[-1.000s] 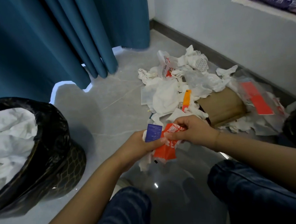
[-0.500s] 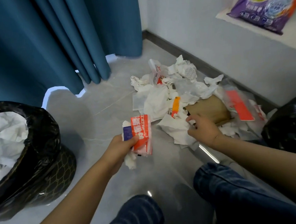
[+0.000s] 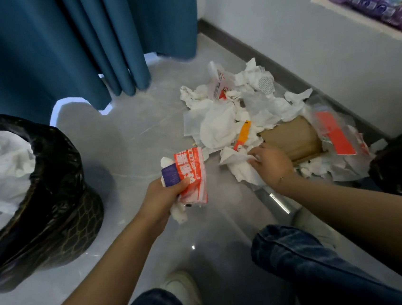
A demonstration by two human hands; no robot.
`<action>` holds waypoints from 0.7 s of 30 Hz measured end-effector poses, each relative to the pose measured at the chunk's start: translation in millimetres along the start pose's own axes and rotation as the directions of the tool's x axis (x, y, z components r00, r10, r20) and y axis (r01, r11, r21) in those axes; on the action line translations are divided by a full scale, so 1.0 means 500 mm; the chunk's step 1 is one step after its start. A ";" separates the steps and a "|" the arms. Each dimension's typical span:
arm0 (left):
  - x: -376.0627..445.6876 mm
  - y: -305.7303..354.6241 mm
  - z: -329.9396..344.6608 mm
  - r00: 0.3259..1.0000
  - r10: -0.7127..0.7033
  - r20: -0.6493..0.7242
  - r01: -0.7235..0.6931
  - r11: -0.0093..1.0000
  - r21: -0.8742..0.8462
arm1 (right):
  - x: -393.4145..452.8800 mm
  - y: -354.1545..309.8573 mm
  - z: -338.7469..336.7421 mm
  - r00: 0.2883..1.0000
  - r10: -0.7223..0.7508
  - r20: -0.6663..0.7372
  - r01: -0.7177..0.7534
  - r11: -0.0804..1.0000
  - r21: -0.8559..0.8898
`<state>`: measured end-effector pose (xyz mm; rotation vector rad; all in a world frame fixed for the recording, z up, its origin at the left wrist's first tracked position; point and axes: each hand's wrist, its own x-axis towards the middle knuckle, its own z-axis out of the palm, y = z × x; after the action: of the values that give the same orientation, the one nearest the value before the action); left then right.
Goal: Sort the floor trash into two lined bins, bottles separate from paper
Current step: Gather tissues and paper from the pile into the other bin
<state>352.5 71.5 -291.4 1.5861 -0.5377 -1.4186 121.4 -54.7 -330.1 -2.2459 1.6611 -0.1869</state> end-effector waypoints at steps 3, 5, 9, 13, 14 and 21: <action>0.015 -0.009 0.012 0.999 -0.030 -0.033 0.030 1.000 -0.006 | -0.013 -0.014 -0.038 0.999 0.033 -0.016 -0.027 0.964 0.265; 0.020 -0.014 0.019 0.997 -0.026 -0.070 0.025 1.000 -0.015 | -0.020 -0.027 -0.064 1.000 0.007 -0.019 0.002 0.906 0.424; 0.016 -0.020 0.029 0.982 -0.020 -0.186 0.007 0.998 -0.070 | -0.036 -0.074 -0.074 0.991 0.127 -0.043 -0.050 0.649 0.759; 0.008 -0.032 0.038 0.983 -0.028 -0.184 0.005 0.992 -0.126 | -0.047 -0.114 -0.034 0.977 0.103 -0.188 0.056 0.723 0.689; 0.008 -0.034 0.040 0.985 -0.034 -0.172 0.008 0.988 -0.151 | -0.052 -0.123 -0.024 0.972 0.057 -0.227 0.107 0.752 0.650; 0.009 -0.033 0.053 0.999 -0.025 -0.025 0.014 0.933 -0.361 | -0.085 -0.138 0.026 0.948 -0.265 -0.179 0.319 0.780 0.538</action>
<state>325.0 66.8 -305.6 1.3159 -0.2259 -1.4135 174.6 5.8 -314.5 -2.0224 1.0780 -0.7669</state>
